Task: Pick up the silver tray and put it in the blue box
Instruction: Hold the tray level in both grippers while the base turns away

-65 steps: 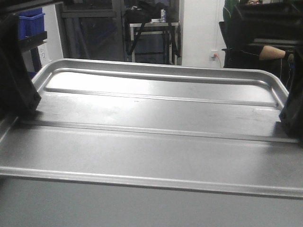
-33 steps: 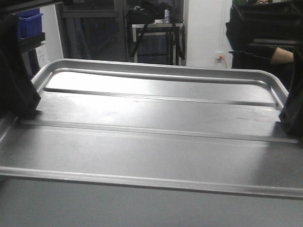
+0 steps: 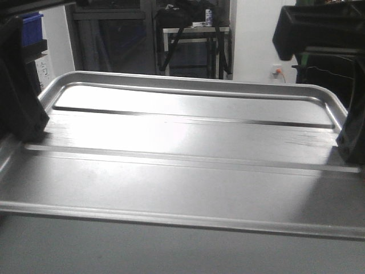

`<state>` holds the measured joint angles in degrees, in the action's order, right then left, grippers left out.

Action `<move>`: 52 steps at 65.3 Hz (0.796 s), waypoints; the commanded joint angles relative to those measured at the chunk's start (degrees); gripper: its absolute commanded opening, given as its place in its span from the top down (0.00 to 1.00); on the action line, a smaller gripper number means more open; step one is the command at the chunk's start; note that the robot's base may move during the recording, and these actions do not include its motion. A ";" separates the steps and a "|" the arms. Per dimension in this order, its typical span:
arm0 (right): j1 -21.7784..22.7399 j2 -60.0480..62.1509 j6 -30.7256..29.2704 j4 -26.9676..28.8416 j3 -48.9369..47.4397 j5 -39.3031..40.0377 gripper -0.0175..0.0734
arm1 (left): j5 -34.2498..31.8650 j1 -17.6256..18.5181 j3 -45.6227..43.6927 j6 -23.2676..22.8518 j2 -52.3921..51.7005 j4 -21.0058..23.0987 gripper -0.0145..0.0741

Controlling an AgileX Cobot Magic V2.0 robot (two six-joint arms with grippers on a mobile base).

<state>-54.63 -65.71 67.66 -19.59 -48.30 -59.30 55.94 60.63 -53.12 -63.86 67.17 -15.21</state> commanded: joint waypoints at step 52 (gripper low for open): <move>0.45 1.15 -0.12 -4.92 -1.10 -7.57 0.74 | 5.07 -0.17 -1.26 -0.40 -1.30 -5.04 0.95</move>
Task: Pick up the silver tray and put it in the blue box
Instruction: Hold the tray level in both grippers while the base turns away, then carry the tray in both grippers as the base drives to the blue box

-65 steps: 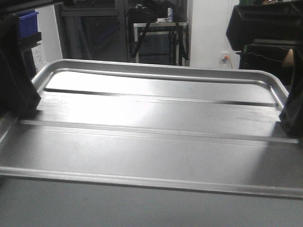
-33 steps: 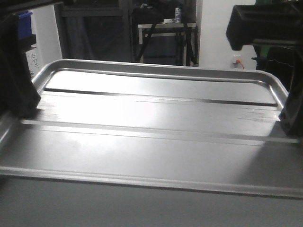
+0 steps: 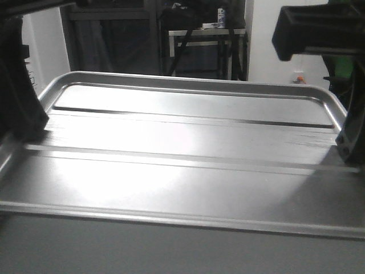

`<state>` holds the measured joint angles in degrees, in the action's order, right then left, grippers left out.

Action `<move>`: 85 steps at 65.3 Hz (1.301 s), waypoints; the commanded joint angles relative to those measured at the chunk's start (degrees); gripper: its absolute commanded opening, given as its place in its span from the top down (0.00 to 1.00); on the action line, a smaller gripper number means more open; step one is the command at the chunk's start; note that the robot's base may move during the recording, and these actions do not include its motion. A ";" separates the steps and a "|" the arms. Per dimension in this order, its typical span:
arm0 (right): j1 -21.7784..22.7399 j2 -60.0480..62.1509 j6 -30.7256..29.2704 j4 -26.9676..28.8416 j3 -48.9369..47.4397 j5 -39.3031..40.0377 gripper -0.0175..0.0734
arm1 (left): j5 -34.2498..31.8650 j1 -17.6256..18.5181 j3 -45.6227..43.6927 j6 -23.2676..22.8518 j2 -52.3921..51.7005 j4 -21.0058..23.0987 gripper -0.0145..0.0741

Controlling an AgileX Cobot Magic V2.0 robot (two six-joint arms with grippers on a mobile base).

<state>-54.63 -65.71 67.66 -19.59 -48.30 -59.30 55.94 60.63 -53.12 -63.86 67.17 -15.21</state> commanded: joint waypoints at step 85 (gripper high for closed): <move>0.45 1.15 -0.12 -4.92 -1.10 -7.73 0.74 | 4.96 -0.30 -1.26 -0.40 -1.30 -5.01 0.95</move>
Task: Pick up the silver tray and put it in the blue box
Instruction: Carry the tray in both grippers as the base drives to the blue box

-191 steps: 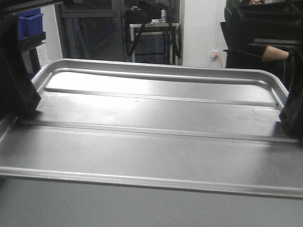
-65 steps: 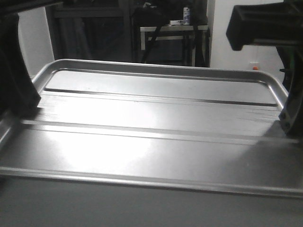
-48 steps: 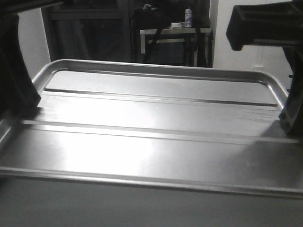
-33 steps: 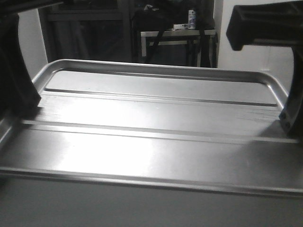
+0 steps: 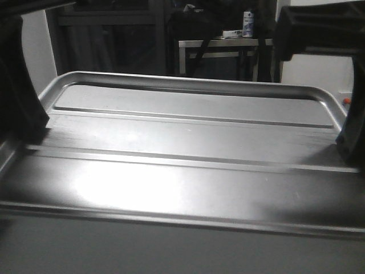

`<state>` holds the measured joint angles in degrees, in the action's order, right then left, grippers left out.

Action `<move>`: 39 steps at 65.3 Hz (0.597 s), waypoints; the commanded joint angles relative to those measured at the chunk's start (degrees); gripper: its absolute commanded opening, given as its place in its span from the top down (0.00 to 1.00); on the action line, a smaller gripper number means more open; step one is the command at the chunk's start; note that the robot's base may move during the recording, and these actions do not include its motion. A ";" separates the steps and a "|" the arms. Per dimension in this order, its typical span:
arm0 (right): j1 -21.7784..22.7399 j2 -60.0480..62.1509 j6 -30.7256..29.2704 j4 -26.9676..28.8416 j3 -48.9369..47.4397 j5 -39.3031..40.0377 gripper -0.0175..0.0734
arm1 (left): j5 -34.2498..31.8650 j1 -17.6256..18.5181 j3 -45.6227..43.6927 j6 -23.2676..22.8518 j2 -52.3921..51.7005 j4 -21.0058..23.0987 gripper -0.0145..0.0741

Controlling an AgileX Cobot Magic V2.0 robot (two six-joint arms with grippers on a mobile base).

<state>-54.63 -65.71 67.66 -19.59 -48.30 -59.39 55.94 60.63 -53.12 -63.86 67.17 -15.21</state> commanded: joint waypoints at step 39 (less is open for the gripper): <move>0.45 1.15 -0.12 -4.92 -1.10 -7.64 0.74 | 4.96 -0.30 -1.26 -0.40 -1.30 -5.01 0.95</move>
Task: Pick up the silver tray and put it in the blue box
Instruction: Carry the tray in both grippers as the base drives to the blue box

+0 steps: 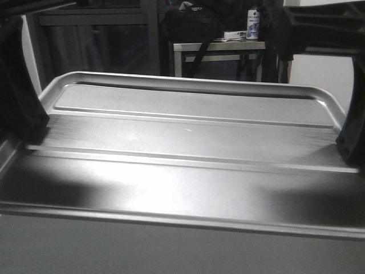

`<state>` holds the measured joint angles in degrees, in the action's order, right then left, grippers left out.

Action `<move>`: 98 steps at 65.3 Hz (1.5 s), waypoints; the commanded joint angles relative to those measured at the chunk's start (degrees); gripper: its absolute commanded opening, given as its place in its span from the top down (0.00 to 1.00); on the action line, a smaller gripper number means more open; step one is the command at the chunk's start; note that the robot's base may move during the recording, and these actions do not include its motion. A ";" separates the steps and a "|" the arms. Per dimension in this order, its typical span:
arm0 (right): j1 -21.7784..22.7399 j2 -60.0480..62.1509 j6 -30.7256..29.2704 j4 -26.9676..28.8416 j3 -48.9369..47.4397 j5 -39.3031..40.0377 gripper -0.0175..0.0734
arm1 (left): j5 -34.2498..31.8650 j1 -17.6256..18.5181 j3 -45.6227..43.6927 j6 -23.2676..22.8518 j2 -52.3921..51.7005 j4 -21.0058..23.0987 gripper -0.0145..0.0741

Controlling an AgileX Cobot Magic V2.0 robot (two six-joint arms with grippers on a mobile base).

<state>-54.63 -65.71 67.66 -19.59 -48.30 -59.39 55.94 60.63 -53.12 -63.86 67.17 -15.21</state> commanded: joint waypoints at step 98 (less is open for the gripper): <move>0.45 1.15 -0.12 -4.94 -1.10 -7.71 0.74 | 4.96 -0.30 -1.26 -0.40 -1.30 -5.01 0.95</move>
<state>-54.63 -65.71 67.66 -19.59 -48.30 -59.67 55.49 60.63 -53.12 -63.86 67.27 -15.21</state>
